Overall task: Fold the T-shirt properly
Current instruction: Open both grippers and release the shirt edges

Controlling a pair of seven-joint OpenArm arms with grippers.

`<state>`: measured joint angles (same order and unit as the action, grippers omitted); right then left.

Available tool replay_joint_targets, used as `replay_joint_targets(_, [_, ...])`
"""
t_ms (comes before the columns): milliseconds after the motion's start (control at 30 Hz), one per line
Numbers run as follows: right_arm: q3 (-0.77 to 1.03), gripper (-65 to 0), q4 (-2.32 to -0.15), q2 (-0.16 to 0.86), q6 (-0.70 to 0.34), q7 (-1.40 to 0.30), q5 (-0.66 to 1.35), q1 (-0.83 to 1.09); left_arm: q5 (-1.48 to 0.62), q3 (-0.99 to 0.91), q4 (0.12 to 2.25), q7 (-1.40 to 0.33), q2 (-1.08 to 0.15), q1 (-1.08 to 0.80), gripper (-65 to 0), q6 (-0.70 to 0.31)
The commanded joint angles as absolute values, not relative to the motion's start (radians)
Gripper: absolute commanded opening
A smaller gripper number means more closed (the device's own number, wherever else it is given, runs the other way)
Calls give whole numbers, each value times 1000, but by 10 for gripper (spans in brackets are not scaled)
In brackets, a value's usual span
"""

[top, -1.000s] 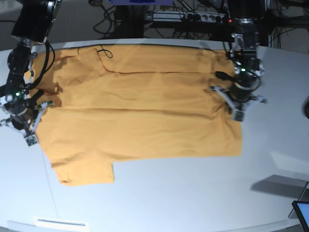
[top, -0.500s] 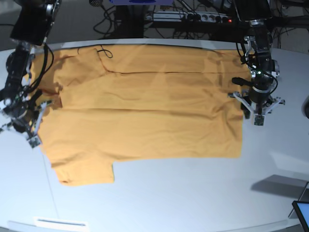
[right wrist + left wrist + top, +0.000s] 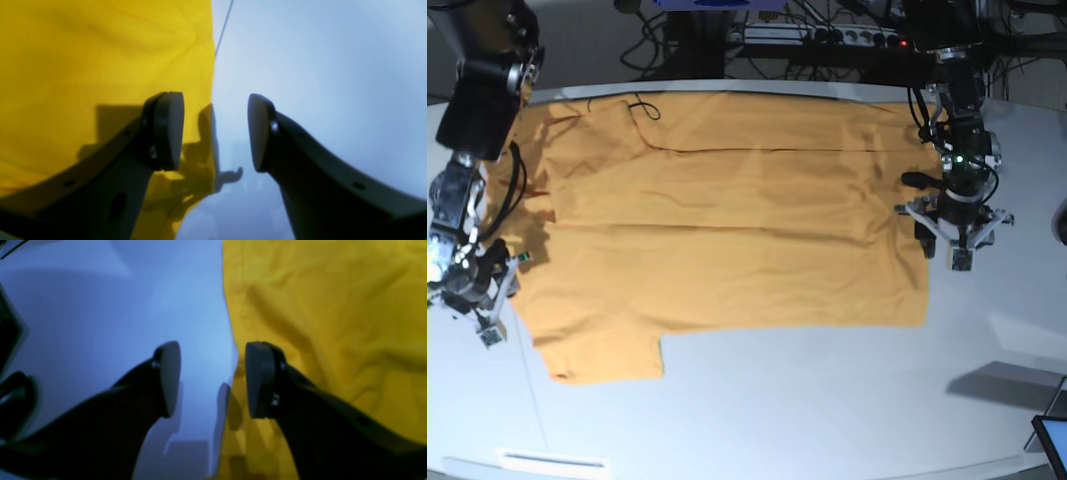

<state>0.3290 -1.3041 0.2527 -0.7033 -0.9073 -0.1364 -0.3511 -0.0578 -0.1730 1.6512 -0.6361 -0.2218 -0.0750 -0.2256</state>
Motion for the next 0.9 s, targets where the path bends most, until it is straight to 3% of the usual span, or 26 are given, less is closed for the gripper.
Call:
replay_joint_targets(0, [334, -351, -1297, 271, -698, -892, -137, -390, -58, -176, 1667, -613, -237, -61, -338, -219])
replay_joint_targets(567, [328, -351, -1021, 286, -698, -788, -137, -532, -59, -177, 1662, -613, -240, -42, -338, -219])
replay_joint_targets(867, [328, -353, -992, 286, -698, -769, -139, -567, -58, -177, 1664, -613, -242, -42, -338, -217])
